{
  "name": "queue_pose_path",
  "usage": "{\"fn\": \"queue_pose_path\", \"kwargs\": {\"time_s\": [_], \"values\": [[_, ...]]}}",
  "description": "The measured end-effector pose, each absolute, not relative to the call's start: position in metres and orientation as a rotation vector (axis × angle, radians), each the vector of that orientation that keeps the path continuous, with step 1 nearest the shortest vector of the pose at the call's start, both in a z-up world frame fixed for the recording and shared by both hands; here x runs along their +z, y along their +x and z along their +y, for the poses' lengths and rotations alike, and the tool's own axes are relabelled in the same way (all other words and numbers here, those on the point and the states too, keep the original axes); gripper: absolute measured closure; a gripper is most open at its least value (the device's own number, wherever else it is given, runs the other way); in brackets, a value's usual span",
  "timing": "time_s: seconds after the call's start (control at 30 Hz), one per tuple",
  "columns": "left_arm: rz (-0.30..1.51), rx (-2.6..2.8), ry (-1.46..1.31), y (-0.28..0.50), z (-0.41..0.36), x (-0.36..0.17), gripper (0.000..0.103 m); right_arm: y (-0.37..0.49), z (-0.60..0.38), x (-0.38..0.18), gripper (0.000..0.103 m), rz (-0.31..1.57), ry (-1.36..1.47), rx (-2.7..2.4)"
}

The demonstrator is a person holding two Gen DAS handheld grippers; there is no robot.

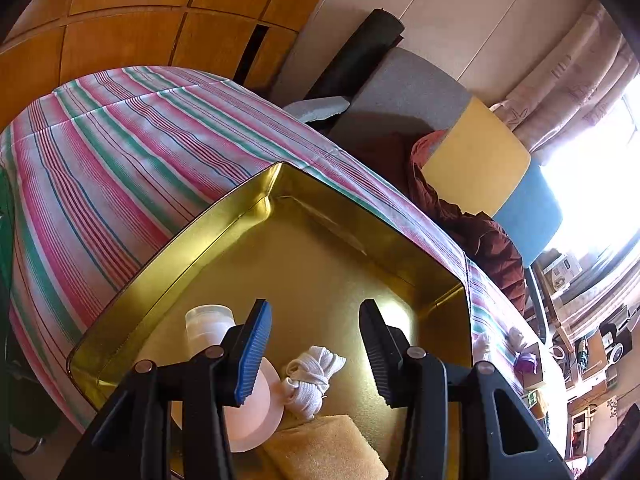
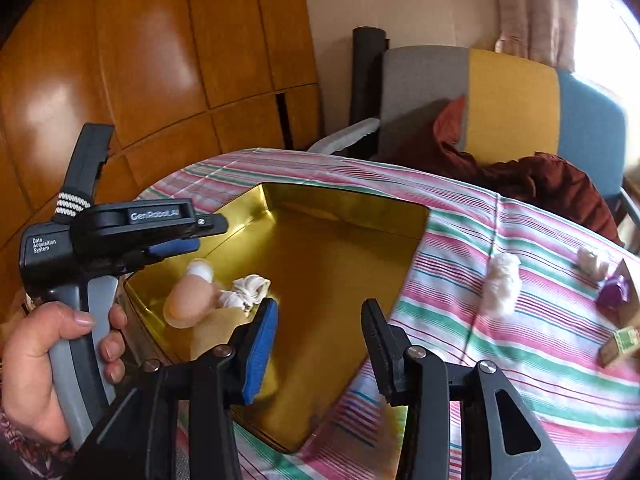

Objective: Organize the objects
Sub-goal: 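Carry the sock and snack bag into the gold tray and release both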

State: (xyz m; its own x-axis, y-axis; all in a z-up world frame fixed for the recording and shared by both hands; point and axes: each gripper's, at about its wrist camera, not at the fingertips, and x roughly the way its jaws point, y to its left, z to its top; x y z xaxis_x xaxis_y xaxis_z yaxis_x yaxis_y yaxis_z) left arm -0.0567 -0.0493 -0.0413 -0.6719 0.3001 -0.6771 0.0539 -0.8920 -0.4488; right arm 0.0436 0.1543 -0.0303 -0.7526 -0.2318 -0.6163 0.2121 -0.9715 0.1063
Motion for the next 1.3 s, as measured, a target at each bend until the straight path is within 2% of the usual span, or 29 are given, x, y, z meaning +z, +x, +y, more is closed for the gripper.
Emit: {"fn": "queue_pose_path", "kwargs": {"time_s": [0.1,0.17,0.2,0.23,0.4,0.57,0.67,0.7,0.73,0.83,0.97,1.1,1.3], "values": [[-0.666,2.664,-1.202,-0.056,-0.047,-0.040,0.057,0.040,0.150,-0.031,0.058,-0.027,0.960,-2.715],[-0.661,2.664,-1.198,-0.055,-0.046,-0.038,0.057,0.044,0.159,-0.028,0.047,-0.030,0.950,-2.765],[-0.663,2.663,-1.195,-0.055,-0.045,-0.038,0.057,0.048,0.167,-0.026,0.037,-0.043,0.960,-2.799],[-0.668,2.660,-1.193,-0.054,-0.045,-0.037,0.057,0.052,0.180,-0.026,0.033,-0.081,0.976,-2.836],[-0.668,2.654,-1.179,-0.052,-0.040,-0.035,0.057,0.062,0.244,-0.048,0.032,-0.321,1.249,-2.901],[-0.623,2.646,-1.179,-0.050,-0.030,-0.032,0.057,0.055,0.243,-0.081,0.035,-0.323,1.408,-2.771],[-0.605,2.643,-1.182,-0.049,-0.028,-0.031,0.057,0.047,0.233,-0.101,0.048,-0.280,1.523,-2.726],[-0.599,2.644,-1.185,-0.049,-0.027,-0.031,0.057,0.049,0.232,-0.101,0.057,-0.289,1.502,-2.733],[-0.594,2.647,-1.186,-0.049,-0.027,-0.031,0.057,0.049,0.233,-0.101,0.061,-0.315,1.498,-2.719],[-0.598,2.657,-1.195,-0.050,-0.029,-0.031,0.057,0.054,0.239,-0.093,0.062,-0.361,1.464,-2.754],[-0.619,2.667,-1.205,-0.051,-0.032,-0.033,0.057,0.064,0.238,-0.054,0.062,-0.409,1.257,-2.813],[-0.633,2.676,-1.210,-0.051,-0.036,-0.033,0.057,0.054,0.210,-0.028,0.062,-0.387,1.153,-2.752],[-0.656,2.692,-1.196,-0.052,-0.043,-0.029,0.057,0.031,0.156,-0.031,0.062,-0.286,1.161,-2.659]]}}
